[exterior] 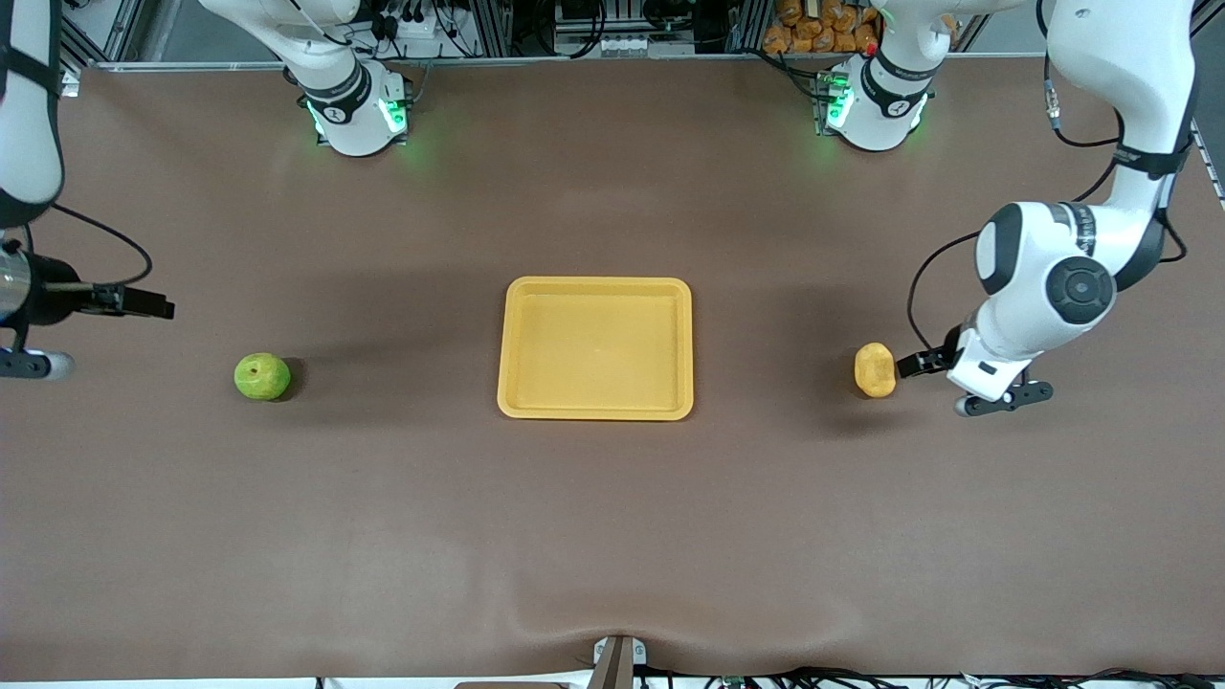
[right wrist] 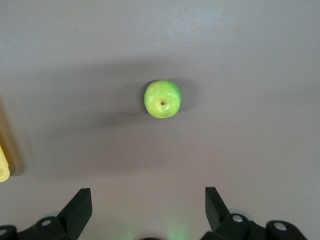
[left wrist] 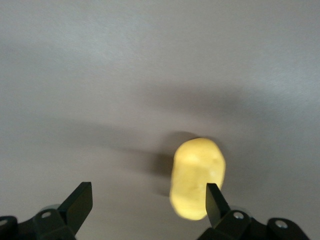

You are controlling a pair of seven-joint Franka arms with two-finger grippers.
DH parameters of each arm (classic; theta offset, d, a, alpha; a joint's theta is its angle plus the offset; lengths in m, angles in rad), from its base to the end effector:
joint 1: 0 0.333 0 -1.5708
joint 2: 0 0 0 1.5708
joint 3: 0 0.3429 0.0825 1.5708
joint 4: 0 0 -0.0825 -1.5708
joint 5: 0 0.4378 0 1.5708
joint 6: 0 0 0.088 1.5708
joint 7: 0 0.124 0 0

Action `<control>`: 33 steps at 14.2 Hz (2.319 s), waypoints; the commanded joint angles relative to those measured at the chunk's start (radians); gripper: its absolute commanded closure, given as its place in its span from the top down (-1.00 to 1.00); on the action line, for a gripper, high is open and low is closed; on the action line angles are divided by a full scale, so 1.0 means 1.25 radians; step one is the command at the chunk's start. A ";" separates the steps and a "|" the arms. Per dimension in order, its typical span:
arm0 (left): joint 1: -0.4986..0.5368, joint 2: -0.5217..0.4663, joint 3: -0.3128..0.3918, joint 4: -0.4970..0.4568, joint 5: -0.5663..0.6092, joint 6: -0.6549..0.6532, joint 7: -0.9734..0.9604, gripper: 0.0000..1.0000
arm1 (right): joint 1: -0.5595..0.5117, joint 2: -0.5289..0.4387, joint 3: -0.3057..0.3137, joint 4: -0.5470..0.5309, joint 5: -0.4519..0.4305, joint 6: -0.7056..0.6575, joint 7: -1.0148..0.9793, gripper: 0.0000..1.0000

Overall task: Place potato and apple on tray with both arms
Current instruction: 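Grasp the potato with the left gripper while the right gripper grasps the apple, then carry the potato over the tray with the left gripper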

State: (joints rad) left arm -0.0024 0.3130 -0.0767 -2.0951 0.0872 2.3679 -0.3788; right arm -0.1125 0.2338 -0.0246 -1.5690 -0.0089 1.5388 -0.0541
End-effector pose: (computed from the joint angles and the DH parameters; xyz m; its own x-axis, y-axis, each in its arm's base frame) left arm 0.6198 -0.0470 0.2370 0.9711 0.2376 -0.0240 0.2363 -0.9705 -0.0470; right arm 0.6512 -0.0897 0.4845 0.9620 -0.0793 -0.2613 -0.0821 -0.9966 0.0002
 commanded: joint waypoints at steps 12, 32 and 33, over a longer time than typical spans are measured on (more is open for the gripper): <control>-0.019 0.121 -0.043 0.013 0.033 0.069 -0.131 -0.28 | -0.025 0.201 0.010 -0.003 -0.013 0.154 -0.017 1.00; -0.437 0.115 -0.064 0.338 0.036 -0.282 -0.482 -1.00 | -0.052 0.254 0.016 -0.166 0.000 0.383 -0.075 1.00; -0.456 0.158 -0.061 0.396 0.044 -0.292 -0.507 -1.00 | -0.052 0.254 0.016 -0.177 0.000 0.397 -0.075 1.00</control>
State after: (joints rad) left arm -0.5330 0.3938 -0.1676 -1.7689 0.1063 2.0671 -0.9639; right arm -0.1664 0.5632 -0.0187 -1.7527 -0.0085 1.9996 -0.1363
